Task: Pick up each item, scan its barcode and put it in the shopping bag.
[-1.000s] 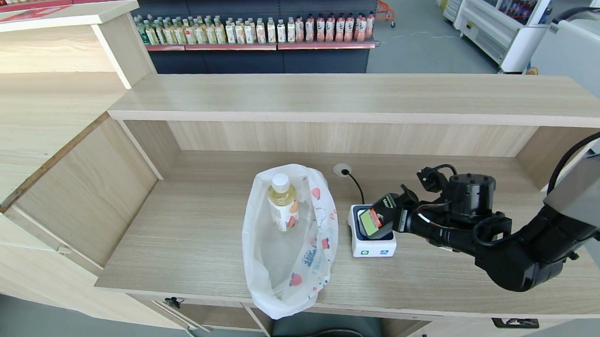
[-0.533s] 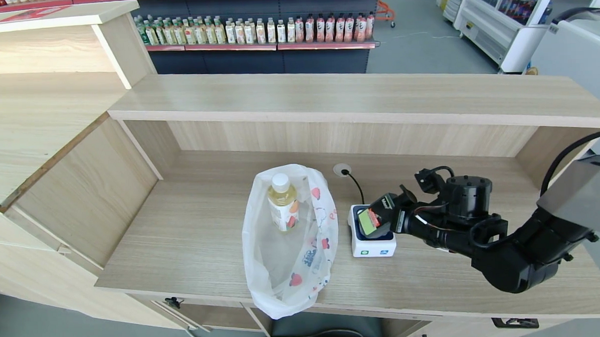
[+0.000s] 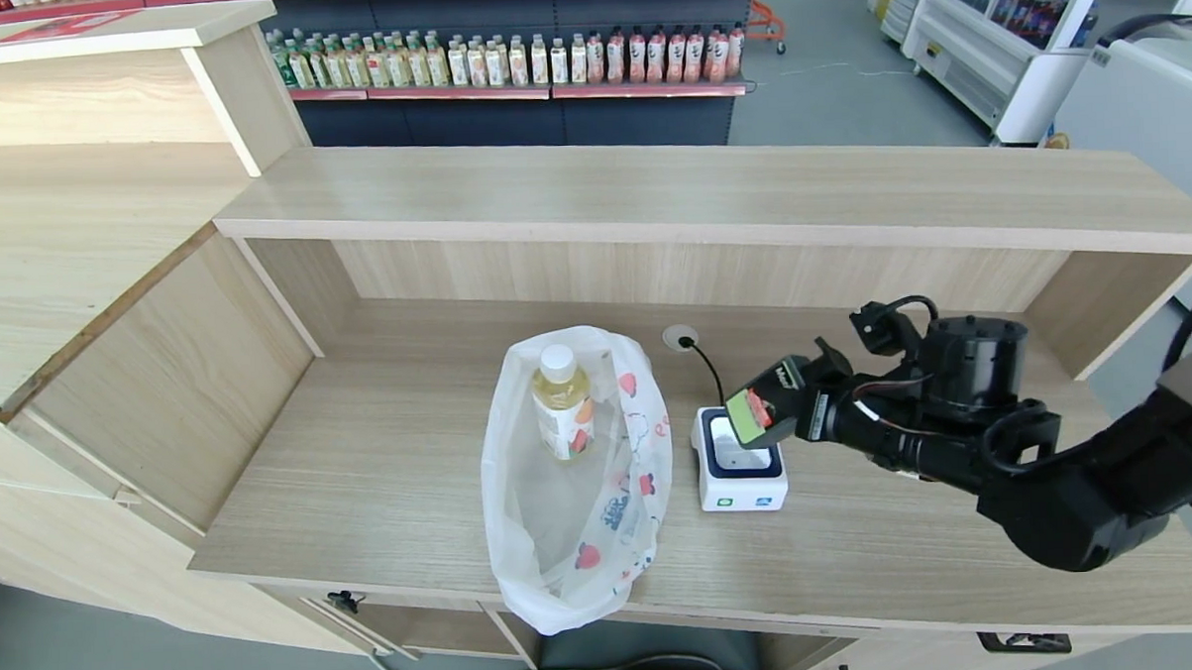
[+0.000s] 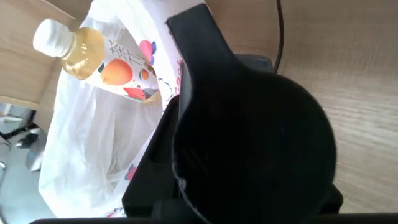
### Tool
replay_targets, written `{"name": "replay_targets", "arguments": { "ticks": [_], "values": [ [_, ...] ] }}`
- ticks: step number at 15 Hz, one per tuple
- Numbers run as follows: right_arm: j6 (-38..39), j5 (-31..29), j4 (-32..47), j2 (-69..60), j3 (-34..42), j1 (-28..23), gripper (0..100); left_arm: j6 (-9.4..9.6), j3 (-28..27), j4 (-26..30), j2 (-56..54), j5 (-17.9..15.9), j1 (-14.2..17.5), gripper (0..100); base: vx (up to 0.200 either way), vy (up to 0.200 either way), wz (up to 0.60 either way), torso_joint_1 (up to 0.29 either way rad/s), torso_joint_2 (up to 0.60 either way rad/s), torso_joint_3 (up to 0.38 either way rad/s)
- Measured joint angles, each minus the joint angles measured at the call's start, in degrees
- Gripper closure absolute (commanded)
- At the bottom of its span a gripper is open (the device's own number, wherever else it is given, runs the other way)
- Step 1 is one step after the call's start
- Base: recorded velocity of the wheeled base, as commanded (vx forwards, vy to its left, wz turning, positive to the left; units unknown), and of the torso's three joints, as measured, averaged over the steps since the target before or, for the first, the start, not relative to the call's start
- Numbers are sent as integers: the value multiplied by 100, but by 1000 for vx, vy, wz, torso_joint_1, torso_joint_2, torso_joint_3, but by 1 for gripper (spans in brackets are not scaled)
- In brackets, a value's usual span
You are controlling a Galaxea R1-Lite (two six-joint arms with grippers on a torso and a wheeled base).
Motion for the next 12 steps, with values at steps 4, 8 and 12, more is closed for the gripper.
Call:
{"name": "replay_targets", "arguments": {
  "ticks": [4,8,12],
  "values": [
    [-1762,-457,441,-1051,560,-335,100,0,0,2,0,0,0,0,0,50,0,1,-1,2],
    [-1788,-452,444,-1477,956,-374,100,-9,0,0,0,-2,0,0,0,200,0,5,4,0],
    [-1592,-30,435,-1615,1246,-252,100,-2,0,0,0,0,0,0,0,200,0,-2,2,5]
  ]
}}
